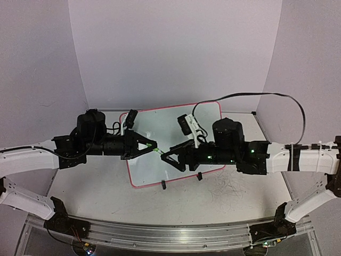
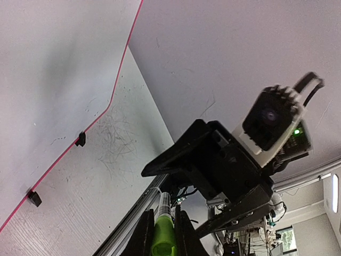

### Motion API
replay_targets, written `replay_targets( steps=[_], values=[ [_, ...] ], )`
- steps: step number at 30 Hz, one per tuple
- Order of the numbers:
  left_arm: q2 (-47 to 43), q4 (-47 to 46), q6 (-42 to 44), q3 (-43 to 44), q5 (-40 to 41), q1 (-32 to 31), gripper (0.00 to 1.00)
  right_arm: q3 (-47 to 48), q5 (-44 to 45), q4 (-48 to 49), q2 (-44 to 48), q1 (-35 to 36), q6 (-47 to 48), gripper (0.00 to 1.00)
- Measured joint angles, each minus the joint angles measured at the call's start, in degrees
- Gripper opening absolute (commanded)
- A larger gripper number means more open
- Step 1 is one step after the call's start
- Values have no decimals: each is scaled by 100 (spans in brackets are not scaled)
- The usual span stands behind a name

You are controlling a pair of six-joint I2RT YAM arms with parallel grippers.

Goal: Write a sentence on the whiteboard
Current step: Pass from the right arm to the left, then open the pen cap from the whiteboard marker.

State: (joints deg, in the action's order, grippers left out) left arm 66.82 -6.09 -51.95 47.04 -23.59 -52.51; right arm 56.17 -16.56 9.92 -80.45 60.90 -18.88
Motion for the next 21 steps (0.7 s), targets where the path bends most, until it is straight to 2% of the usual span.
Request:
replay_targets(
  steps=[2, 6, 9, 14, 21],
  values=[
    [-212, -24, -73, -4, 187, 2, 0, -583, 58, 613, 447, 0, -481, 84],
    [-629, -319, -239, -59, 448, 2, 0, -1581, 73, 1950, 1202, -1, -1365, 86],
    [-876, -806, -426, -200, 577, 2, 0, -1849, 63, 2970, 1273, 2, -1881, 85],
    [-932, -1613, -693, -354, 732, 2, 0, -1785, 40, 4335, 915, 9, -2428, 77],
    [-857, -2481, -1054, -608, 741, 2, 0, -1360, 112, 5522, 19, 48, -3021, 57]
  ],
)
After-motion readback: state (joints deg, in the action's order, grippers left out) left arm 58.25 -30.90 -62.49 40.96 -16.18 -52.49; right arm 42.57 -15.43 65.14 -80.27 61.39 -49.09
